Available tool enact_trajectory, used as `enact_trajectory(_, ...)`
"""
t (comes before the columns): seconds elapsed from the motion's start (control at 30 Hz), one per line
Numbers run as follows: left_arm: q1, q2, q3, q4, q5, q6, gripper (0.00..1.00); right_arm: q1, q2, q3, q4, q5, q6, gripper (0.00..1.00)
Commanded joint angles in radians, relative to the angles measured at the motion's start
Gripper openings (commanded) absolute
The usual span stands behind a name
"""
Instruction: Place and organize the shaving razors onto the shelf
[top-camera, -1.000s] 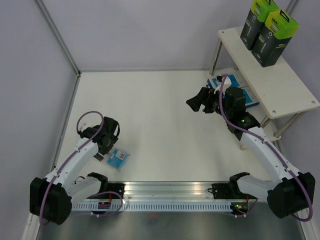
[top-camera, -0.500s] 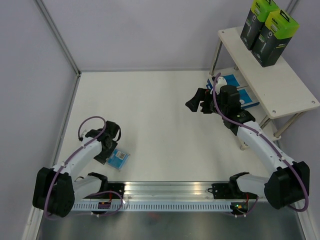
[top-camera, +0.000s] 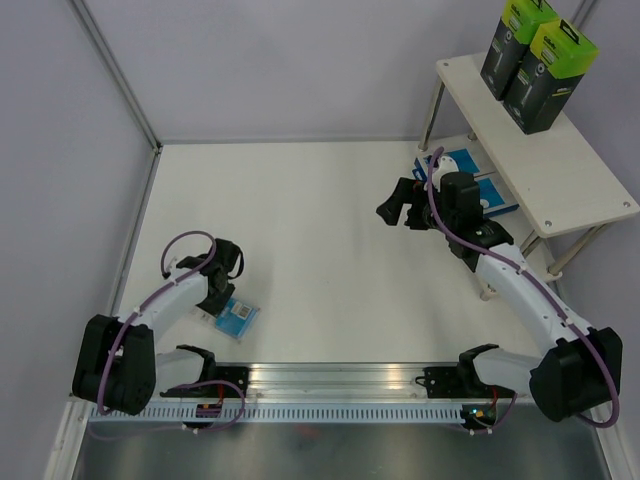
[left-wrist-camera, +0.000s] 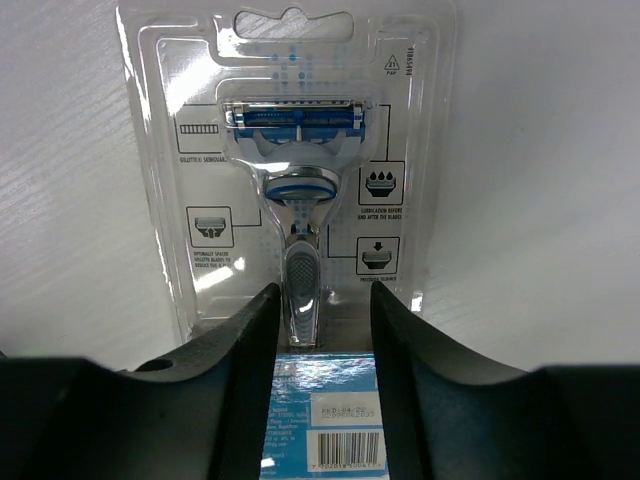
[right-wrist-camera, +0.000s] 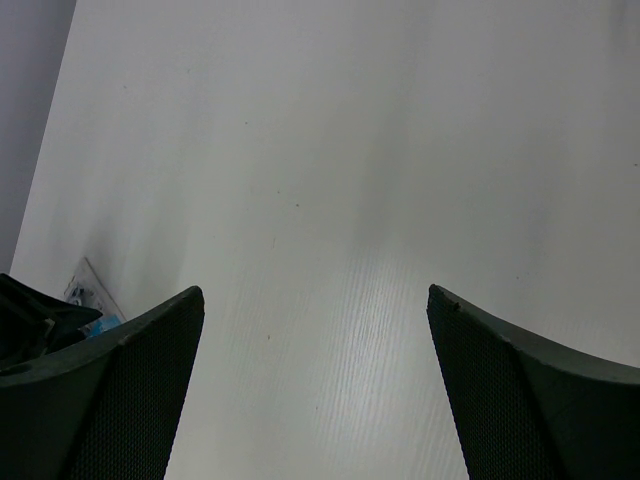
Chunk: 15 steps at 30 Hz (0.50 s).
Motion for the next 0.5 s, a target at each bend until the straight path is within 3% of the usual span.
enact_trajectory(0.0,0.010,-0.009,-0.007,0.024,0.010,-0.005,0.45,-0.001,-0.029,0.041,-0.003,0.049,0.006,0.98)
enact_trajectory(0.27,0.014,-0.001,-0.049,0.076,0.050,-0.024,0.40,-0.001,-0.032,0.052,-0.022,0.075,0.013,0.98)
enact_trajectory(0.33,0.016,0.010,-0.049,0.096,0.055,-0.007,0.33,-0.001,-0.041,0.056,-0.029,0.091,0.014,0.98)
enact_trajectory(0.47,0.016,0.031,-0.026,0.128,0.062,0.056,0.08,-0.001,-0.059,0.058,-0.051,0.137,0.013,0.98)
